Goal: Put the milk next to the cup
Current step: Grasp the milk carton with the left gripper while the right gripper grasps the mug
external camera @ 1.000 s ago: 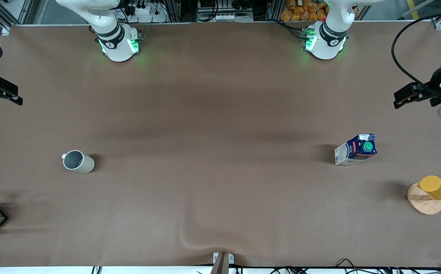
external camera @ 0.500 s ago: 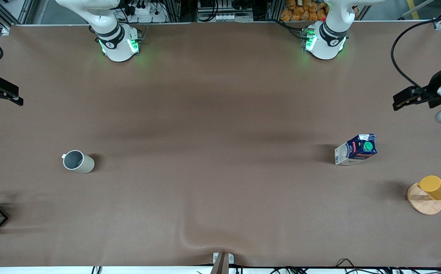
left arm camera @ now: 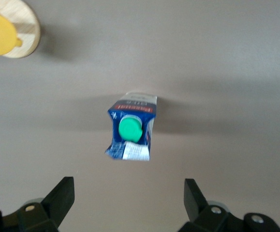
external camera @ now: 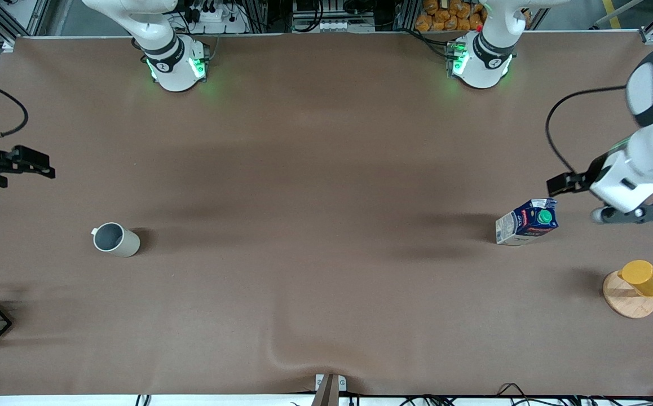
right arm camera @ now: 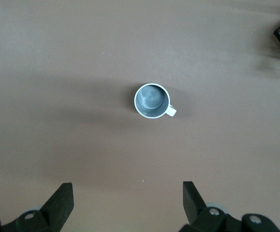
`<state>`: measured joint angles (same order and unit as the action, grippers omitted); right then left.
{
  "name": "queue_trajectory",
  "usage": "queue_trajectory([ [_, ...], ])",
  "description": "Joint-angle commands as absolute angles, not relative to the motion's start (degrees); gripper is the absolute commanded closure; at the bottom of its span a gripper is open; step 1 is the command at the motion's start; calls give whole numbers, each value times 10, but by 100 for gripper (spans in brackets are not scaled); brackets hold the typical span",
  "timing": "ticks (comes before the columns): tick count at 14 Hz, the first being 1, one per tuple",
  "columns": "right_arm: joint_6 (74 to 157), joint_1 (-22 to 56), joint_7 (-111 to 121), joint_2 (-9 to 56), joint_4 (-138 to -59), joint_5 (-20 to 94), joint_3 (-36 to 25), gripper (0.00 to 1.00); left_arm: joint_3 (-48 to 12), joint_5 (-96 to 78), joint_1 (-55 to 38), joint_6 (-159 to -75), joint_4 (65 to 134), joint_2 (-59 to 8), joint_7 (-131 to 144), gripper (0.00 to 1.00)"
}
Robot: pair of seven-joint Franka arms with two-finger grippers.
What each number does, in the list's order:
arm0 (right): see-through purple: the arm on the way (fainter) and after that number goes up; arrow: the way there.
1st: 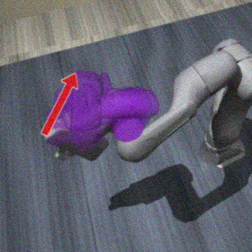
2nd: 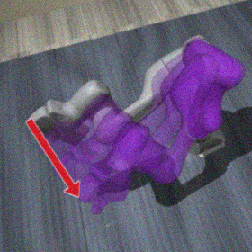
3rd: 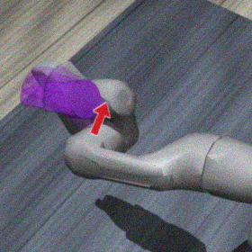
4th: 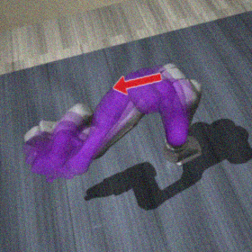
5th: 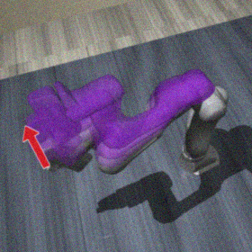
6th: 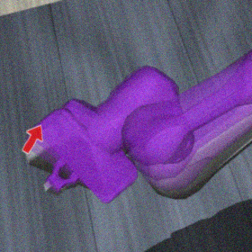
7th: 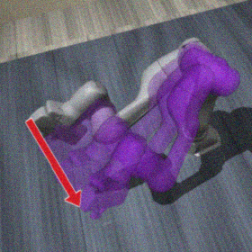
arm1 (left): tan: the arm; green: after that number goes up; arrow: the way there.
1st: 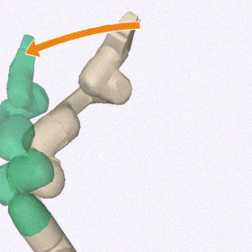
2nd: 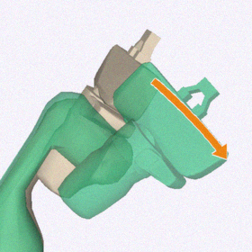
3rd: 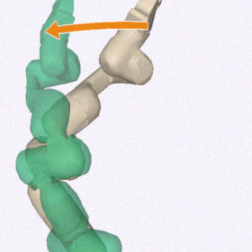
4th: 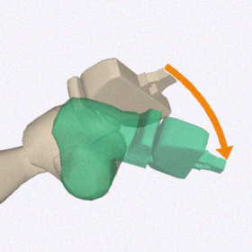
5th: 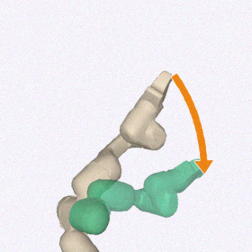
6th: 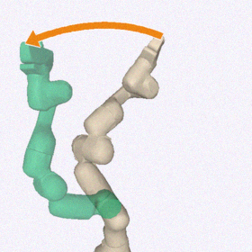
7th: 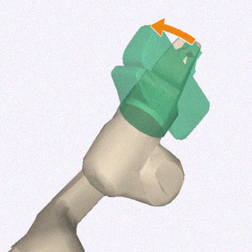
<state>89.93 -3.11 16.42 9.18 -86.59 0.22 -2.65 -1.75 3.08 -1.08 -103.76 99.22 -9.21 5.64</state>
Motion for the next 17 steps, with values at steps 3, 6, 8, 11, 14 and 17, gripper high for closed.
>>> queue_trajectory([
  [3,931,-39,167,156,-855,20,-24,0,-17,23,6,-1138,1036,-142,46,0],
  [6,982,-41,213,193,-855,13,-25,0,-16,29,7,-1150,1036,-162,41,0],
  [8,1021,-51,254,222,-858,13,-26,0,-16,29,7,-1150,1036,-169,42,0],
  [11,1069,-83,333,271,-860,24,-25,0,-16,29,7,-1146,1040,-178,37,0],
  [14,1079,-83,333,300,-860,25,-25,2,-16,30,16,-1139,1055,-175,34,0],
  [17,1093,-82,341,329,-861,53,-24,5,-16,29,15,-1138,1054,-178,33,13],
])
